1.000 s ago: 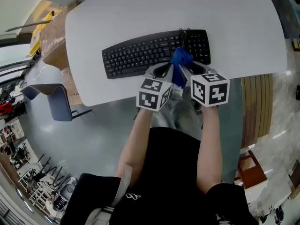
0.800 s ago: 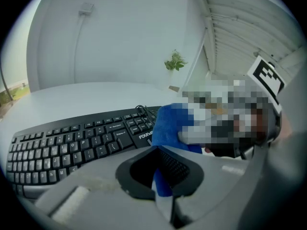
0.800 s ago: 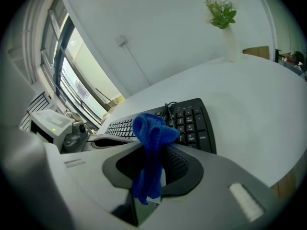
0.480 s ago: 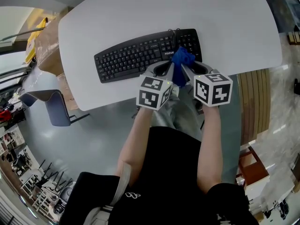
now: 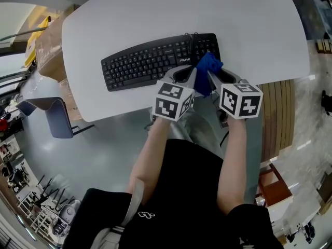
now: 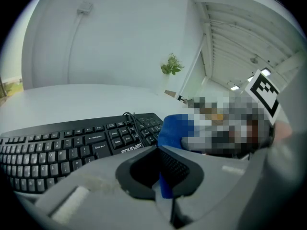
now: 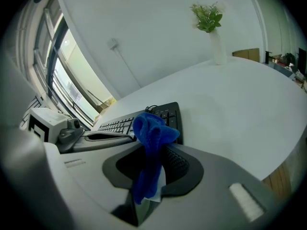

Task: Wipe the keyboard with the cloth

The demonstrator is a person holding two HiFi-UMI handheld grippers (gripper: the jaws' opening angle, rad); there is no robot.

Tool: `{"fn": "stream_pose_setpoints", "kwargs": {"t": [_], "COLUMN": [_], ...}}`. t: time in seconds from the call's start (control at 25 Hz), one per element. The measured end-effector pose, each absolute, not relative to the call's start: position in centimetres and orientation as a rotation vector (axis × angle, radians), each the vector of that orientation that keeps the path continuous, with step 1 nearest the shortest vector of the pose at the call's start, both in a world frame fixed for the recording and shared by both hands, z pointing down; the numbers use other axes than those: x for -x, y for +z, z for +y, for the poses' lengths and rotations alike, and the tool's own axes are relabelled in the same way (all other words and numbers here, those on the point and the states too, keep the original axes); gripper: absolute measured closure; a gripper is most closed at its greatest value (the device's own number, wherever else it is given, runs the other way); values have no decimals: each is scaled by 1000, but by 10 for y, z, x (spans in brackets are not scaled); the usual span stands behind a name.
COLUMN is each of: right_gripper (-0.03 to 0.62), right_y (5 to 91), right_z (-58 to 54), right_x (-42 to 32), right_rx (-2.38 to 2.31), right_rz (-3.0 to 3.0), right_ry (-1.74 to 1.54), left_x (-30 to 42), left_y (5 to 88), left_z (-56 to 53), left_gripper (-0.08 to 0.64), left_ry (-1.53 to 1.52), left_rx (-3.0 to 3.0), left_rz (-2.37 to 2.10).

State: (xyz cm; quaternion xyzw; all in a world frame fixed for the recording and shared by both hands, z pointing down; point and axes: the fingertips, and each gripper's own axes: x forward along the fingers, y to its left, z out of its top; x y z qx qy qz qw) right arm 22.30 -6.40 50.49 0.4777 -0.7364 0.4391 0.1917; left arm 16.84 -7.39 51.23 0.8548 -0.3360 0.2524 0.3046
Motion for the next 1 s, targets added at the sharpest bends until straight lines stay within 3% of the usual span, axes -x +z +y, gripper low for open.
{"fn": "stream_pose_setpoints", "kwargs": {"t": [0.56,1.0], "right_gripper": [497,497], "right_y": [503,373], "right_z": [-67,-113], "right_x": [-271,-241], "right_rx": [-1507,-1630], "right_rz": [-1920,-2299], "right_ry": [1134,767], "left_x": [-163,-119], "left_y": [494,396], "left_z": [-84,-123], "left_gripper": [561,561], "left_ry": [624,375], "left_rx": [-2286,-2389], "left_rz": [-931,-1221]}}
